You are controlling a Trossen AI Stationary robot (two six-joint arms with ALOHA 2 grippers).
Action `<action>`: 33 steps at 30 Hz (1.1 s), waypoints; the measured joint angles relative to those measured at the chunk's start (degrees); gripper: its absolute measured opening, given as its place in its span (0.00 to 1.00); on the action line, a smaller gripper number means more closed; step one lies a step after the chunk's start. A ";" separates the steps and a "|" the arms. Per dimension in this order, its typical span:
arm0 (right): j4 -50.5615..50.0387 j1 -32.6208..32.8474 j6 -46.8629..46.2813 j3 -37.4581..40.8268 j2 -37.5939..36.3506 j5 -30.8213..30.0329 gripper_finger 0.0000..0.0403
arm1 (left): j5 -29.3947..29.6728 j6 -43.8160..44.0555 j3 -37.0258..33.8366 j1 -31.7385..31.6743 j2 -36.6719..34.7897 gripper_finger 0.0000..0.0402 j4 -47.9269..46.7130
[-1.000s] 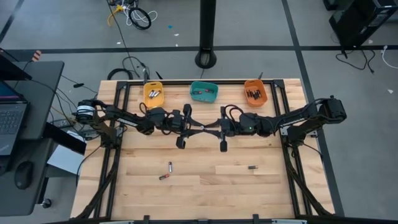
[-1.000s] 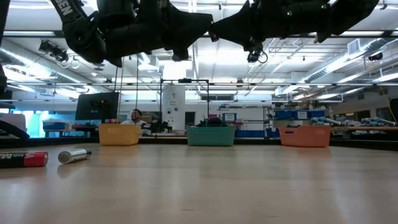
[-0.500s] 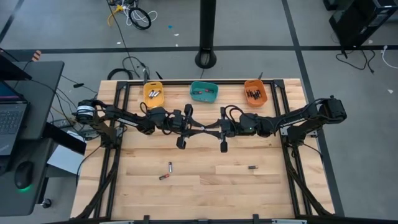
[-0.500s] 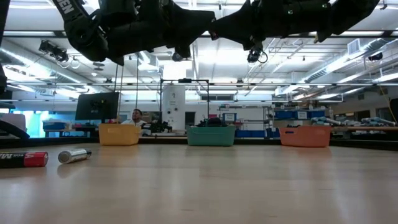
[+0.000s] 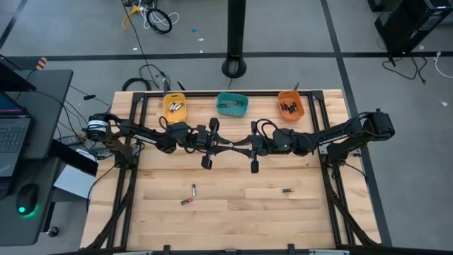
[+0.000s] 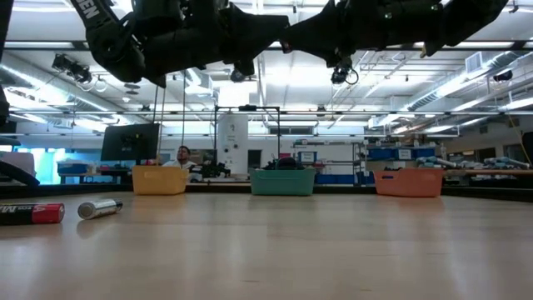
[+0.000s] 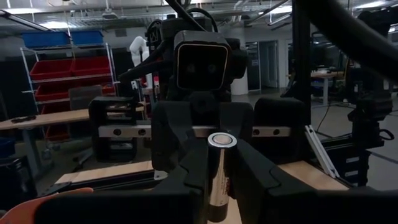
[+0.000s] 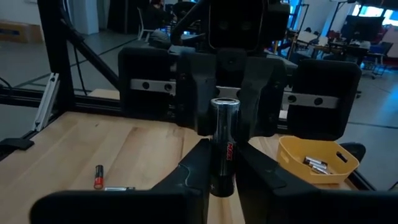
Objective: Sort batteries
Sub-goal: Put the silver battery into the yellow bin
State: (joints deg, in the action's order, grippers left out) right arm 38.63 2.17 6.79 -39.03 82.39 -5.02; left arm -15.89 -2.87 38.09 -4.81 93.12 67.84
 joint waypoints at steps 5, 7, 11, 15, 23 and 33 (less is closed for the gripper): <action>-0.26 -0.07 -0.51 -0.04 0.00 -0.36 0.26 | 0.37 0.30 0.09 -0.35 0.02 0.13 0.11; -0.41 -0.11 -0.51 -0.04 0.00 -0.64 0.30 | 0.25 0.58 0.11 -0.77 -0.24 0.13 0.07; -0.46 -0.09 -0.47 -0.04 -0.14 -4.16 0.35 | -0.79 0.66 0.15 -1.80 -1.59 0.13 -0.48; -3.79 -0.16 0.02 -0.04 -1.74 -7.81 0.39 | -1.43 -1.35 0.15 -3.52 -6.06 0.13 -7.41; -18.32 -0.17 -1.24 -0.04 -8.10 -15.00 0.41 | 5.37 -7.06 0.15 -9.74 -22.26 0.13 -42.74; -29.33 -0.13 -7.83 -0.04 -9.87 -15.28 0.41 | 22.05 -5.22 3.64 -25.47 -30.32 0.13 -84.01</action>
State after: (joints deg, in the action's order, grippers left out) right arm 9.30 2.04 -1.04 -39.07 72.52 -20.29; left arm 6.15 -8.09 41.73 -30.28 62.80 -16.17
